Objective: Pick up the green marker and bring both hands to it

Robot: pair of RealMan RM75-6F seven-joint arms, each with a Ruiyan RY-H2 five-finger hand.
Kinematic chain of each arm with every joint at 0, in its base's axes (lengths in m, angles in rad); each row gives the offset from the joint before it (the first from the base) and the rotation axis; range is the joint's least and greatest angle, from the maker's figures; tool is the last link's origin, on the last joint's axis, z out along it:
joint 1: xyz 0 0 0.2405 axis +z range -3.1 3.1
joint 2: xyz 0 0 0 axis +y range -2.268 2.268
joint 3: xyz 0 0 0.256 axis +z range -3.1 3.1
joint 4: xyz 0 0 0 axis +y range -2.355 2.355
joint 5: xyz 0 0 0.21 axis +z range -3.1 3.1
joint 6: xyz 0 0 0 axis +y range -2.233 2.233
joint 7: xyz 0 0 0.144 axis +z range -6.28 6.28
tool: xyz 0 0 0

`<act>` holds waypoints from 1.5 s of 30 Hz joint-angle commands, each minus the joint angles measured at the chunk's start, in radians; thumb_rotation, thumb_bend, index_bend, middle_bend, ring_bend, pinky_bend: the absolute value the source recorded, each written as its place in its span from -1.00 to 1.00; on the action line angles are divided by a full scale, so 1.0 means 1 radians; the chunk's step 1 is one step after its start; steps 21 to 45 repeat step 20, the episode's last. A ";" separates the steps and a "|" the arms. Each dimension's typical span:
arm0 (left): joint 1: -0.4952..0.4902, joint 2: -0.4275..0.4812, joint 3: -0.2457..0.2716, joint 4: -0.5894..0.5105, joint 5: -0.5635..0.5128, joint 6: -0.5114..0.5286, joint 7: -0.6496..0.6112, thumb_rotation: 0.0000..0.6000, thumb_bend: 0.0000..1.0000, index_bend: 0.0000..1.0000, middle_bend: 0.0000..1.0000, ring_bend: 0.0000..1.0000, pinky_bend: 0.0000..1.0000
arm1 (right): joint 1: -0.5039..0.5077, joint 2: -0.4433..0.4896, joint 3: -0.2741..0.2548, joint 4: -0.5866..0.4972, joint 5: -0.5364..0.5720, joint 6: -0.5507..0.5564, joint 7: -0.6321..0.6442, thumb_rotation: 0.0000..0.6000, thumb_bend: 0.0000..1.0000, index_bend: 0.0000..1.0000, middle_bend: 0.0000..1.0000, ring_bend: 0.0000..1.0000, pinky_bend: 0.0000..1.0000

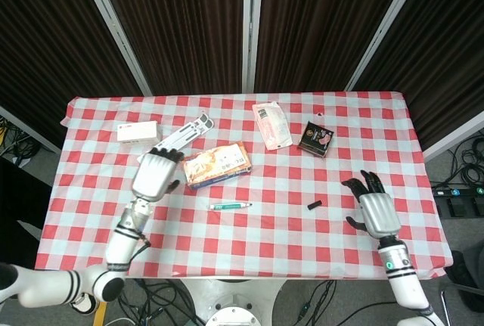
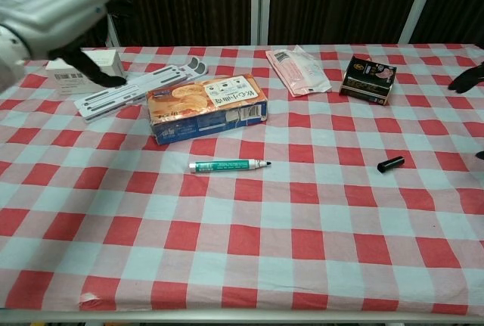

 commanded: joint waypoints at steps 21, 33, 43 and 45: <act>0.507 0.123 0.188 0.016 0.149 0.257 -0.206 1.00 -0.70 -0.46 -0.53 -0.69 -0.65 | -0.283 -0.026 -0.135 -0.006 -0.149 0.246 -0.026 1.00 -0.80 -0.78 -0.72 -1.00 -1.00; 0.507 0.123 0.188 0.016 0.149 0.257 -0.206 1.00 -0.70 -0.46 -0.53 -0.69 -0.65 | -0.283 -0.026 -0.135 -0.006 -0.149 0.246 -0.026 1.00 -0.80 -0.78 -0.72 -1.00 -1.00; 0.507 0.123 0.188 0.016 0.149 0.257 -0.206 1.00 -0.70 -0.46 -0.53 -0.69 -0.65 | -0.283 -0.026 -0.135 -0.006 -0.149 0.246 -0.026 1.00 -0.80 -0.78 -0.72 -1.00 -1.00; 0.507 0.123 0.188 0.016 0.149 0.257 -0.206 1.00 -0.70 -0.46 -0.53 -0.69 -0.65 | -0.283 -0.026 -0.135 -0.006 -0.149 0.246 -0.026 1.00 -0.80 -0.78 -0.72 -1.00 -1.00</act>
